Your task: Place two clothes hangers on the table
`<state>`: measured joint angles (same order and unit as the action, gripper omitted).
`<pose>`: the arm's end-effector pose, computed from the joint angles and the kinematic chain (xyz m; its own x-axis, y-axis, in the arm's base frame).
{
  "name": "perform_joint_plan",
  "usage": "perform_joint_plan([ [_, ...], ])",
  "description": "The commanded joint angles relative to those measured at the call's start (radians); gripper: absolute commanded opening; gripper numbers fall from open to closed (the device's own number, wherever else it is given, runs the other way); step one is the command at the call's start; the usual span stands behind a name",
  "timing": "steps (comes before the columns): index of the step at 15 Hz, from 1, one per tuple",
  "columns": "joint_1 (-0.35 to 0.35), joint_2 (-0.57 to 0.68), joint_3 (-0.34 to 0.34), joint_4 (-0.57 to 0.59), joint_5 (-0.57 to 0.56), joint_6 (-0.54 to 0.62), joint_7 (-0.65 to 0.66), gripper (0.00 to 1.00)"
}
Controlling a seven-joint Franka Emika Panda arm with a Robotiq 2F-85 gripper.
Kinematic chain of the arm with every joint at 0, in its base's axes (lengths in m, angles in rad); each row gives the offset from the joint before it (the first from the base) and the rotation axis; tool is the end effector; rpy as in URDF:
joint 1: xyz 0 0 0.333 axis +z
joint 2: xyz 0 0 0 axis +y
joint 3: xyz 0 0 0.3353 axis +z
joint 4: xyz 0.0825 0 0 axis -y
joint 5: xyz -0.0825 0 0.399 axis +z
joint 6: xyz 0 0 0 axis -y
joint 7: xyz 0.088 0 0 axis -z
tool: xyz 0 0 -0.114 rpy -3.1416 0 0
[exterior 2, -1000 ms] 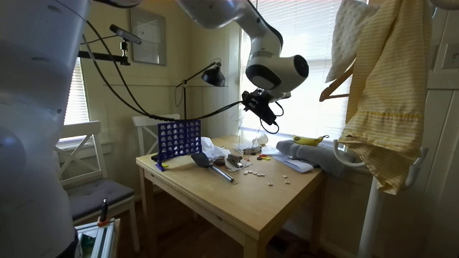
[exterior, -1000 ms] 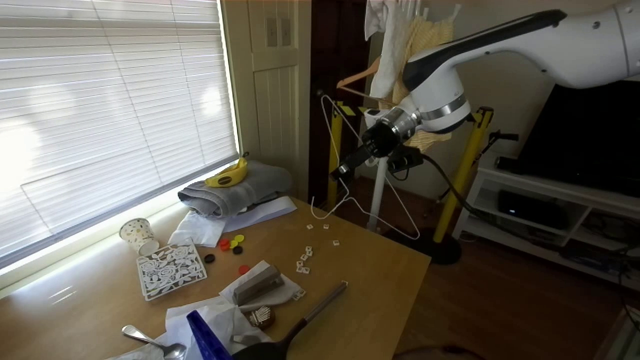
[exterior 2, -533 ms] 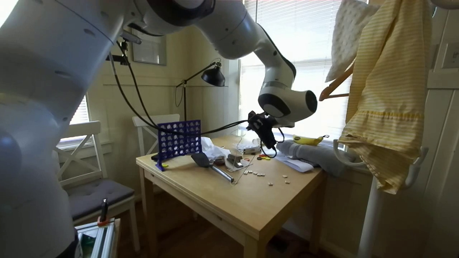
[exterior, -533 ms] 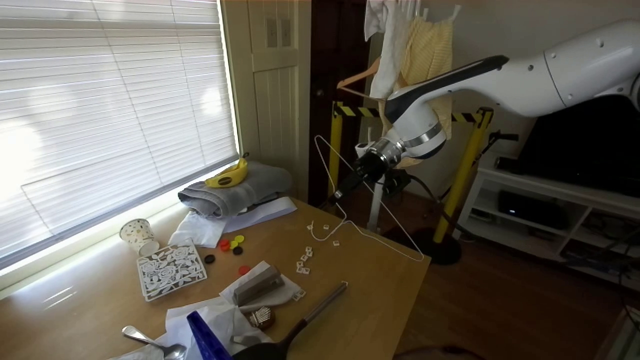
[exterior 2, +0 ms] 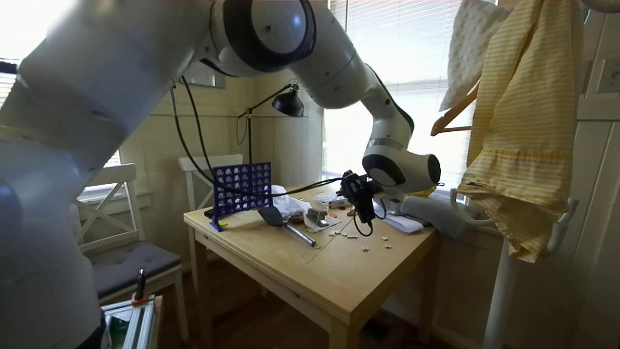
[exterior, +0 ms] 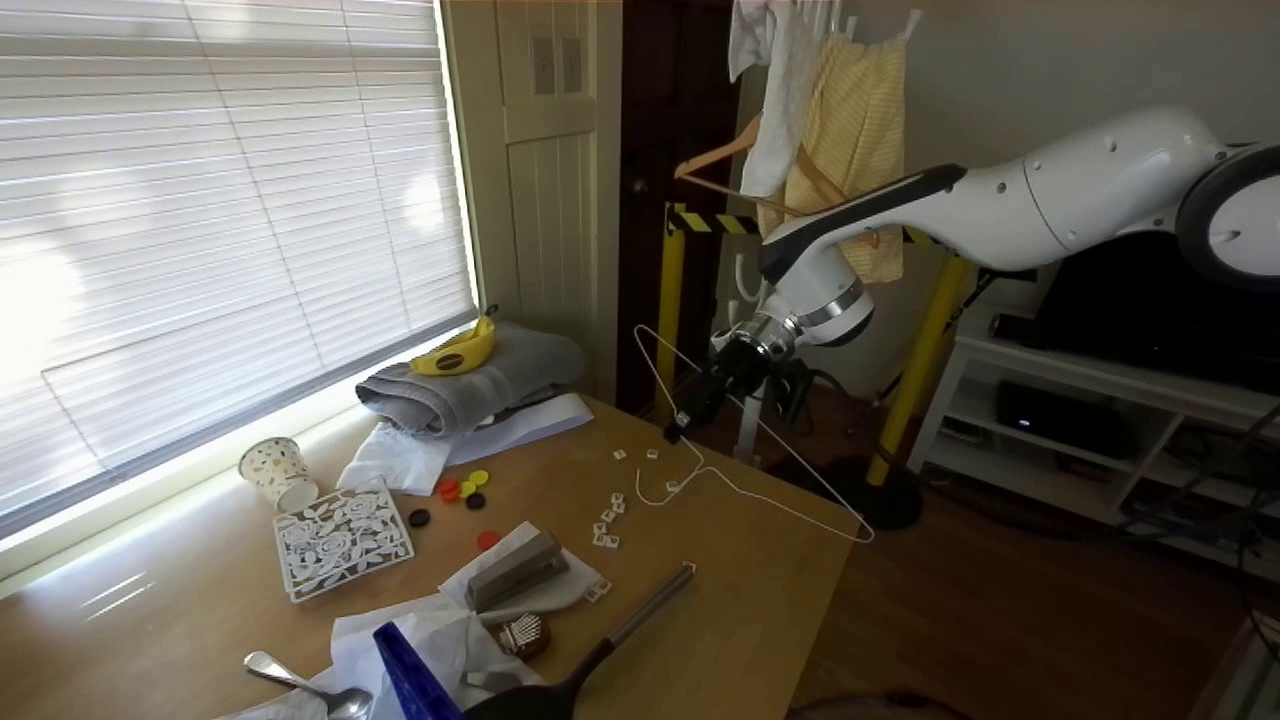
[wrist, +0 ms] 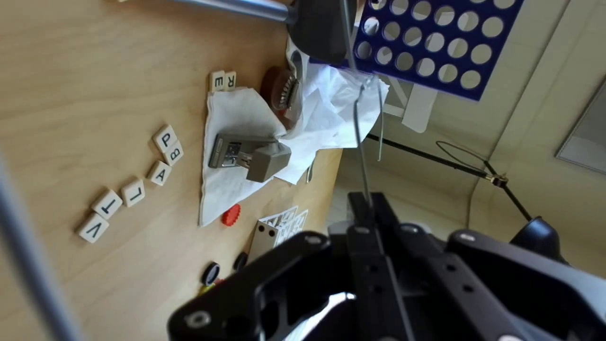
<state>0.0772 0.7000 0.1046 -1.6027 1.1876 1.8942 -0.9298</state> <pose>0.6790 0.1898 0.2359 0.9366 0.2576 0.2373 0.3203 -0.3559 -0.8779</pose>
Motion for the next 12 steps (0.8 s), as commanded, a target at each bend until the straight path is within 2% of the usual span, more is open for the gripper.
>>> perform_joint_plan([
  [1,0.025,0.078,-0.014,0.123,-0.132,-0.037,0.147,0.01],
  [6,0.025,0.109,0.004,0.184,-0.282,-0.029,0.262,0.01],
  [7,0.012,0.108,0.018,0.198,-0.293,-0.04,0.256,0.01],
  [8,0.0,0.082,0.033,0.132,-0.261,0.005,0.22,0.05],
  [11,-0.001,0.084,0.037,0.154,-0.281,-0.001,0.232,0.05],
  [12,-0.001,0.084,0.037,0.156,-0.282,-0.003,0.232,0.01],
])
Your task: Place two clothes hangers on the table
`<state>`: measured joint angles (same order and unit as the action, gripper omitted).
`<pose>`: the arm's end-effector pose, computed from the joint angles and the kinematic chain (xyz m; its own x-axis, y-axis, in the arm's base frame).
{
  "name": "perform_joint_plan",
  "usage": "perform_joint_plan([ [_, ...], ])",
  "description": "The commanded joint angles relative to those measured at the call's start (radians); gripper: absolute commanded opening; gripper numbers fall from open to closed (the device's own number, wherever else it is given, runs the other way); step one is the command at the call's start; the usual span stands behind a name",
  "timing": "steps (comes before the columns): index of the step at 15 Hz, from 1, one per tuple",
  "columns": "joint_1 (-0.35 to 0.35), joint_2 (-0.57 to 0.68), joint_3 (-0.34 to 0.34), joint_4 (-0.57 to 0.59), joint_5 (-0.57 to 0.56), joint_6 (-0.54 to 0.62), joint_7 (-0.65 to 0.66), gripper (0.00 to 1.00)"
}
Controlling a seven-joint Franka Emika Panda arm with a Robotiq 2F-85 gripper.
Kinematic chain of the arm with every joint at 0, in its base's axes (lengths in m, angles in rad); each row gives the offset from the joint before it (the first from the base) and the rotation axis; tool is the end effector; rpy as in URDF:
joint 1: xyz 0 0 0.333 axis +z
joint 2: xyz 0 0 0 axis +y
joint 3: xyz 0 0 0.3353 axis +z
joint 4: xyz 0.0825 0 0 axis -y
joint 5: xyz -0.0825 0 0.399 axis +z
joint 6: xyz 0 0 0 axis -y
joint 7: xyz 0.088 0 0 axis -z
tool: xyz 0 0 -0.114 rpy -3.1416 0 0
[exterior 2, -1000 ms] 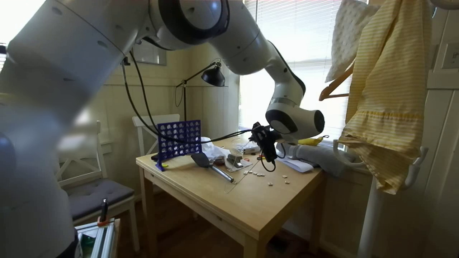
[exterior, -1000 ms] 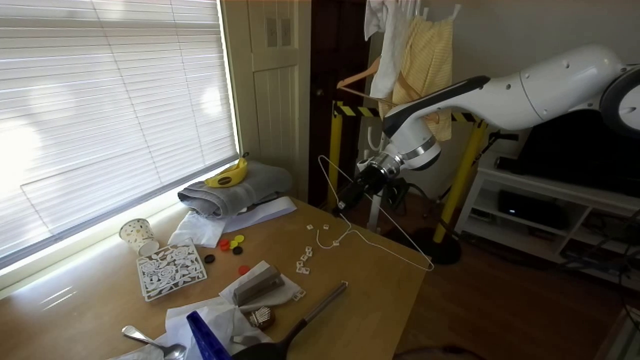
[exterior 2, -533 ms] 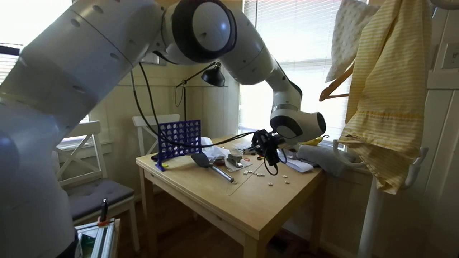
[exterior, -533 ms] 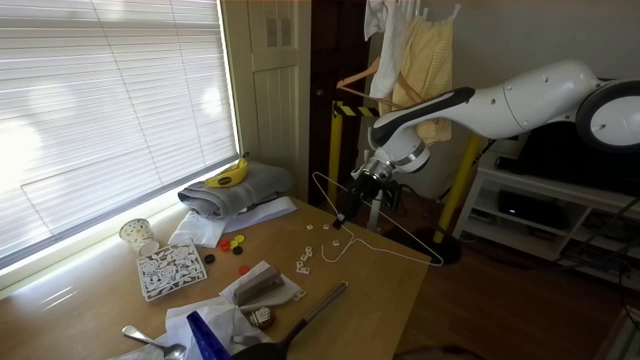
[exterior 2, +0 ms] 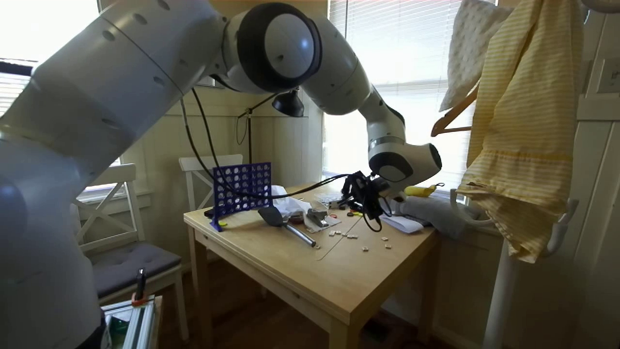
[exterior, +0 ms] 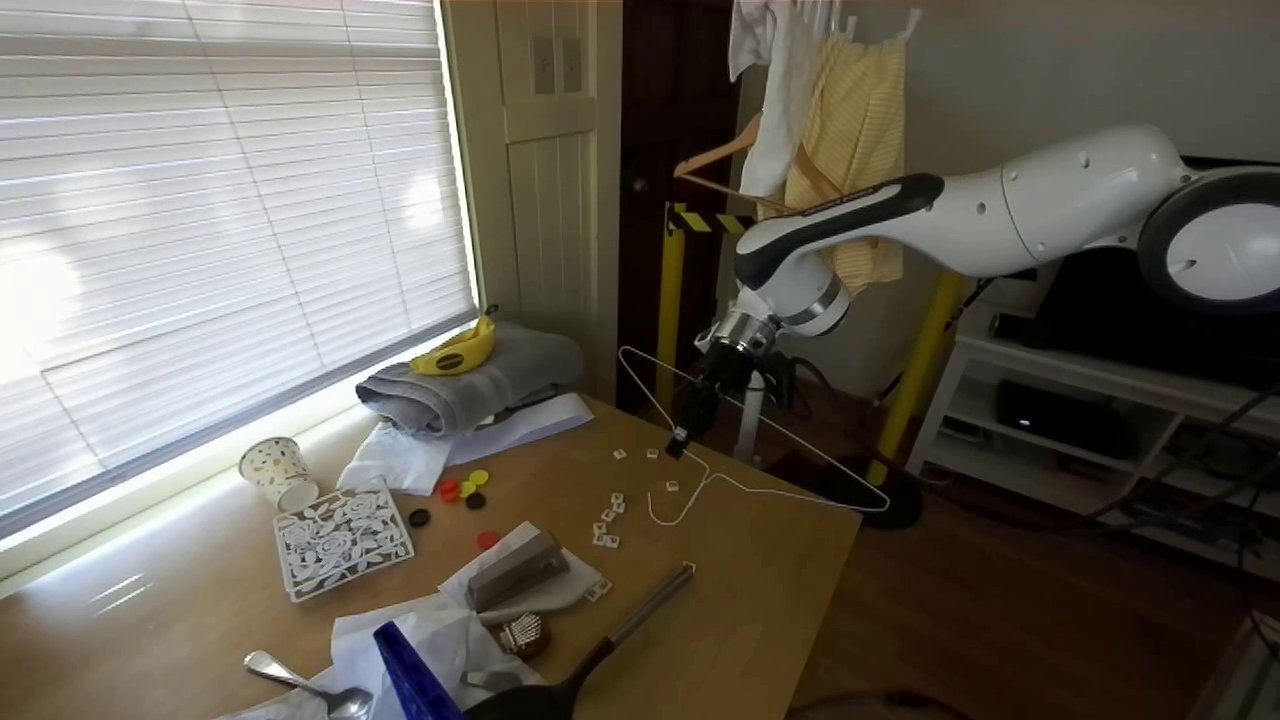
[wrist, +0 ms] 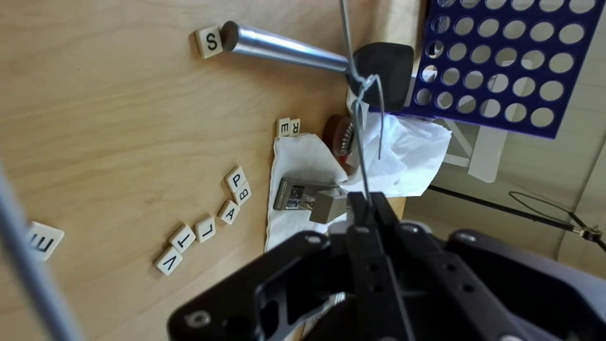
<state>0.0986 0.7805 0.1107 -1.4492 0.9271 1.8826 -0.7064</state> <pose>0.7005 0.2002 0.2304 0.9259 0.3651 0.0965 0.2863 -0.5121 -0.8098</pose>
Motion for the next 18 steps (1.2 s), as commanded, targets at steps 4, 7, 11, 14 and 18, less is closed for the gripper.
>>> perform_joint_plan([
  [4,0.02,0.089,0.025,0.065,-0.052,0.057,0.109,0.01],
  [7,0.041,0.165,0.041,0.117,-0.078,0.101,0.143,0.01],
  [11,0.052,0.244,0.066,0.179,-0.124,0.164,0.157,0.01],
  [14,0.05,0.259,0.083,0.204,-0.157,0.186,0.185,0.3],
  [18,0.086,0.2,0.069,0.2,-0.3,0.16,0.315,0.51],
])
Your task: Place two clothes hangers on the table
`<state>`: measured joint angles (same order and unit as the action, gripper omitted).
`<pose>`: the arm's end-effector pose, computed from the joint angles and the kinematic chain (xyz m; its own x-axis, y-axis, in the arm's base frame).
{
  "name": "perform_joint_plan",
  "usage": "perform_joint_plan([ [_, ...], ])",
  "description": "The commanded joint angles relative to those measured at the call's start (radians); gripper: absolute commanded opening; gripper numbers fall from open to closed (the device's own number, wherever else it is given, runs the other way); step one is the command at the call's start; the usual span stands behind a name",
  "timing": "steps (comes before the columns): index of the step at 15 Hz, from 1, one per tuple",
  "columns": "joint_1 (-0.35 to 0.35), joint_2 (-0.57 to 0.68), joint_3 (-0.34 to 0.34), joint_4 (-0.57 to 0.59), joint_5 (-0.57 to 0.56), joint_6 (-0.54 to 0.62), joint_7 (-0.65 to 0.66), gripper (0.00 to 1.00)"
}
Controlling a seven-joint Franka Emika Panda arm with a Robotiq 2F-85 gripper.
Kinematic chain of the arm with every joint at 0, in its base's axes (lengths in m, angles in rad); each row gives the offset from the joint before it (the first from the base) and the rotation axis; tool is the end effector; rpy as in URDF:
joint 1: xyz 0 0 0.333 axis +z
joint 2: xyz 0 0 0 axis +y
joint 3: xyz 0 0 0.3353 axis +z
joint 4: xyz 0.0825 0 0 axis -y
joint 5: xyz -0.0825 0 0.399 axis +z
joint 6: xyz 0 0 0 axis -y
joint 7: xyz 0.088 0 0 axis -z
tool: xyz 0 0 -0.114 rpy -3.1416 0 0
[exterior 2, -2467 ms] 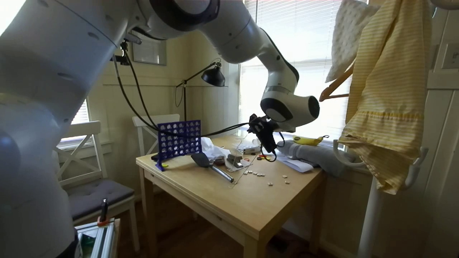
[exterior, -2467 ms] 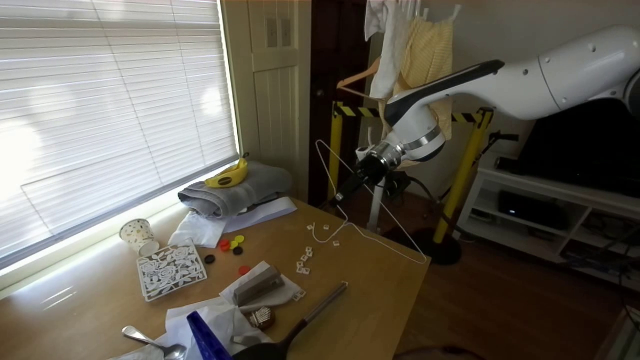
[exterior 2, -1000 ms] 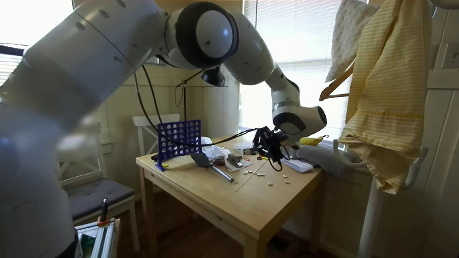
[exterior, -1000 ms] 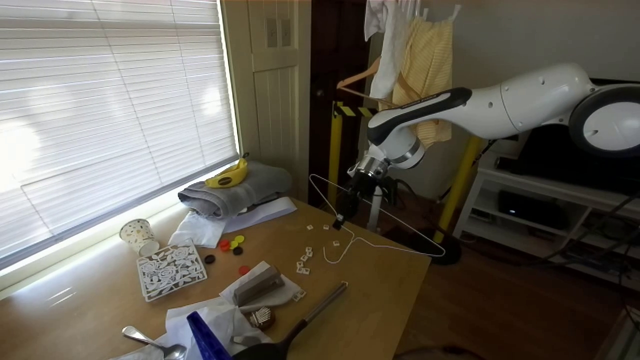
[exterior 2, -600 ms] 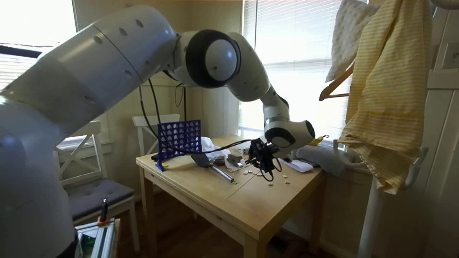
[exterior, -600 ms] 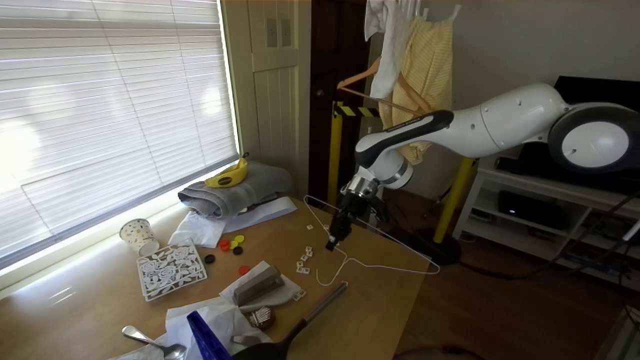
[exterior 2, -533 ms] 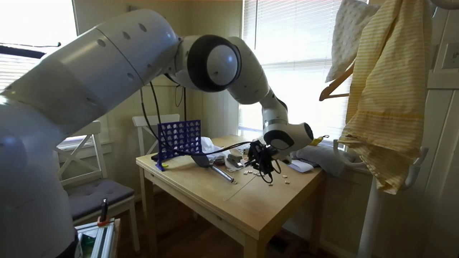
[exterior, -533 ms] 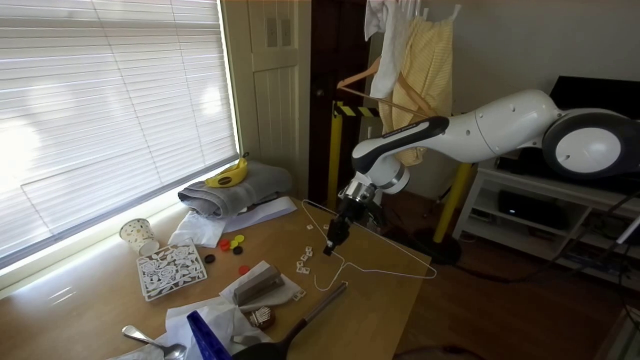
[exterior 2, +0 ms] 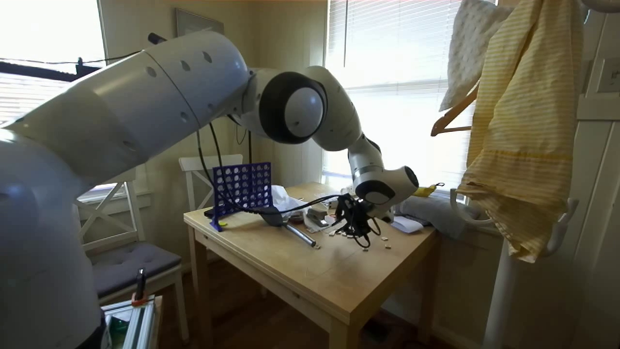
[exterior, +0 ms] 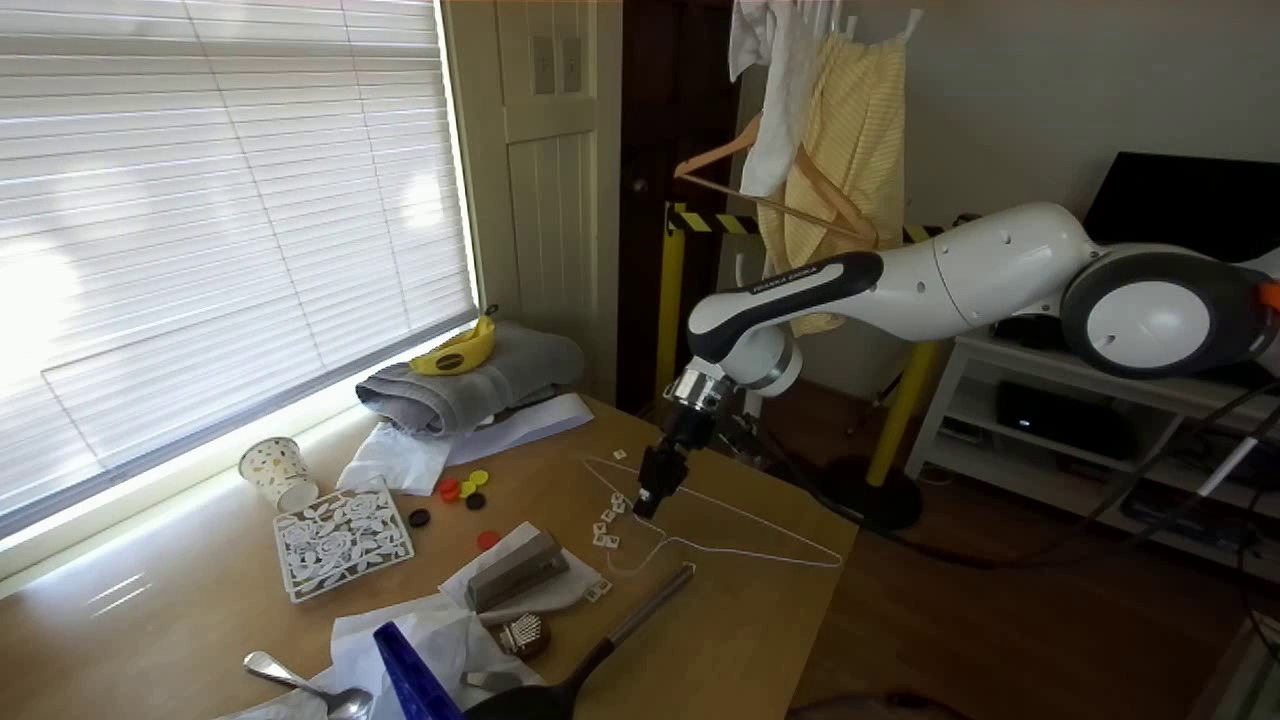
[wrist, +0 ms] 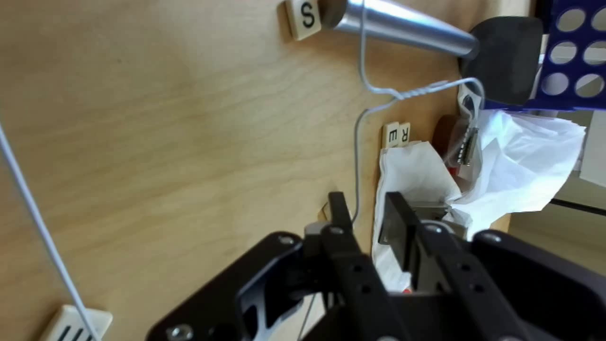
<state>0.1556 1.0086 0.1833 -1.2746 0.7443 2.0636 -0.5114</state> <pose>0.7143 0.2584 0.1392 0.9441 0.3296 -0.0014 0.2293 -0.6598 -0.7156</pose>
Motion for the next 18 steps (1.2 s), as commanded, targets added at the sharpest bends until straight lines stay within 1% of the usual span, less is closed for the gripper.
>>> perform_joint_plan([
  [1,0.046,-0.046,-0.012,0.024,-0.172,-0.026,0.17,0.57],
  [2,0.06,-0.06,-0.017,0.025,-0.226,-0.033,0.225,0.65],
  [4,0.076,-0.08,-0.009,0.041,-0.327,-0.074,0.321,0.78],
  [6,0.093,-0.111,-0.001,0.037,-0.393,-0.094,0.379,0.92],
  [7,0.105,-0.138,-0.005,0.021,-0.422,-0.081,0.401,1.0],
  [11,0.129,-0.231,-0.017,-0.044,-0.508,0.006,0.464,1.0],
  [12,0.144,-0.268,-0.043,-0.08,-0.502,0.038,0.474,1.0],
  [14,0.155,-0.346,-0.073,-0.163,-0.521,0.111,0.526,1.0],
  [15,0.146,-0.392,-0.064,-0.213,-0.551,0.145,0.571,1.0],
  [16,0.151,-0.434,-0.076,-0.259,-0.57,0.17,0.605,1.0],
  [17,0.152,-0.481,-0.076,-0.298,-0.587,0.169,0.631,1.0],
  [18,0.142,-0.522,-0.061,-0.338,-0.589,0.155,0.622,1.0],
])
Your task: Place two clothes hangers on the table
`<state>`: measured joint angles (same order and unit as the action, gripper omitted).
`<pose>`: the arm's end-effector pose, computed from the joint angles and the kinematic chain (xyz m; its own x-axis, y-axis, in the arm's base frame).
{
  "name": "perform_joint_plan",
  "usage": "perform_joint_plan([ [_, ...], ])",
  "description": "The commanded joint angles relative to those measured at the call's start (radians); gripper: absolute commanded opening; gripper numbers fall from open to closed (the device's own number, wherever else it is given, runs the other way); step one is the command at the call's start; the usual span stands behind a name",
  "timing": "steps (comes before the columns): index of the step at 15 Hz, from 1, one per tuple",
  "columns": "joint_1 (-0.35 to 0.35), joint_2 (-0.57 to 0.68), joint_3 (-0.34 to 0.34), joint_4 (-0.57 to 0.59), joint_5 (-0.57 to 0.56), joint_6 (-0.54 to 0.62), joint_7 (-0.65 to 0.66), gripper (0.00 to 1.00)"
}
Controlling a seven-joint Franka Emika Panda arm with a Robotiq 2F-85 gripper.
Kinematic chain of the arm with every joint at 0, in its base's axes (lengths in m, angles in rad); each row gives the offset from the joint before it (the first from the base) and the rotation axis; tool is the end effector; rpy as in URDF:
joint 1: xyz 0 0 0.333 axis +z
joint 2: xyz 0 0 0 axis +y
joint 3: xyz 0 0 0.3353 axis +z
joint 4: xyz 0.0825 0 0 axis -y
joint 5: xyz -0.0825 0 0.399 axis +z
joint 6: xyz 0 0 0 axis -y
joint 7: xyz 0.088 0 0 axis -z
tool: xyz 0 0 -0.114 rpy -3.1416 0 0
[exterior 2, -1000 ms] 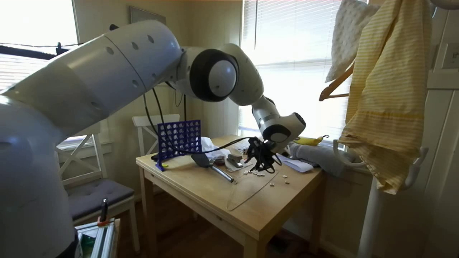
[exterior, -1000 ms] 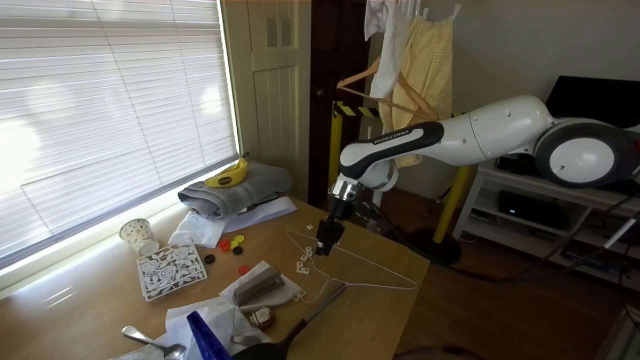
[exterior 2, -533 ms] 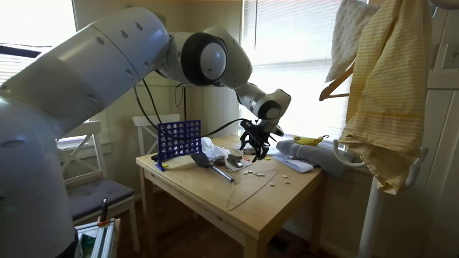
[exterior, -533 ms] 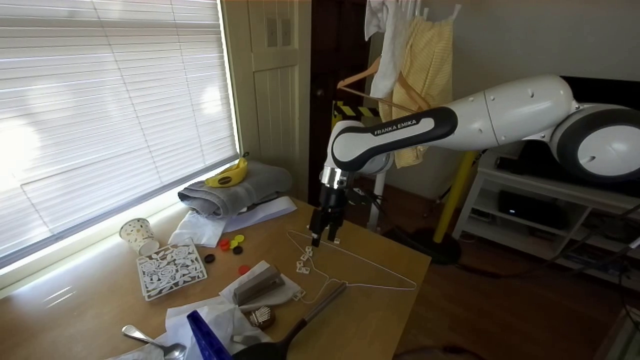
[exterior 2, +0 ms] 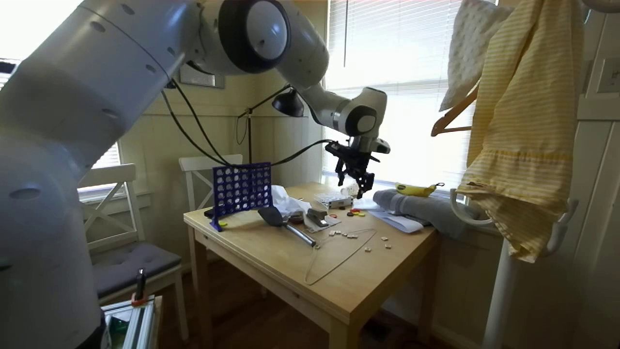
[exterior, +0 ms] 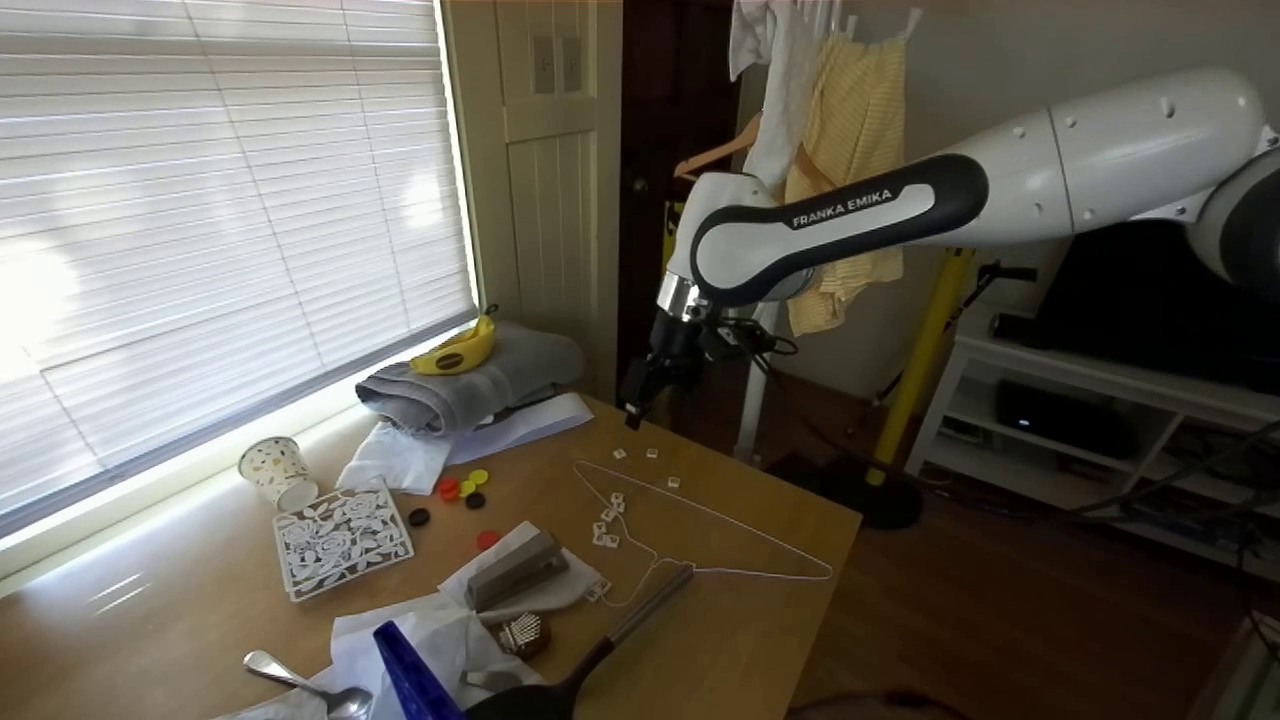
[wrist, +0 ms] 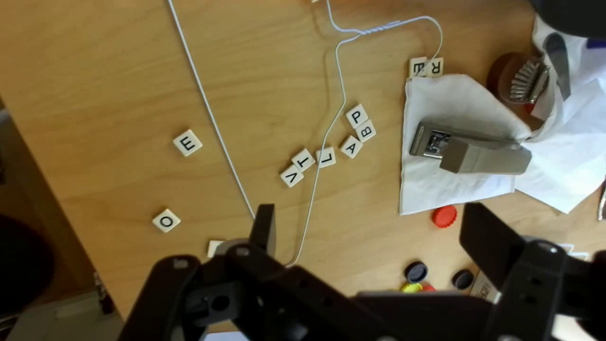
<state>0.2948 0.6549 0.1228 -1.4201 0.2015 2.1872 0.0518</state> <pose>0.6984 0.2985 0.3289 0.9729 0.2154 0.0834 0.2298 -0.9398 -0.2528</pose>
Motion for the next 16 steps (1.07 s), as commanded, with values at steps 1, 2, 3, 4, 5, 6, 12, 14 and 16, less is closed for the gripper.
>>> perform_joint_plan([
  [1,0.008,-0.222,0.0,-0.237,-0.063,0.027,0.082,1.0],
  [2,0.01,-0.269,0.006,-0.278,-0.071,0.024,0.088,1.0],
  [3,0.012,-0.321,0.012,-0.322,-0.082,0.017,0.097,1.0],
  [4,0.016,-0.371,0.016,-0.364,-0.094,0.013,0.115,1.0],
  [5,0.02,-0.421,0.021,-0.404,-0.112,0.008,0.126,1.0],
  [6,0.014,-0.473,0.033,-0.434,-0.125,-0.017,0.102,1.0],
  [12,-0.023,-0.788,0.076,-0.598,-0.118,-0.141,-0.042,1.0],
  [14,-0.022,-0.711,0.083,-0.518,-0.112,-0.152,-0.007,1.0],
  [16,-0.026,-0.771,0.083,-0.558,-0.11,-0.153,-0.021,1.0],
])
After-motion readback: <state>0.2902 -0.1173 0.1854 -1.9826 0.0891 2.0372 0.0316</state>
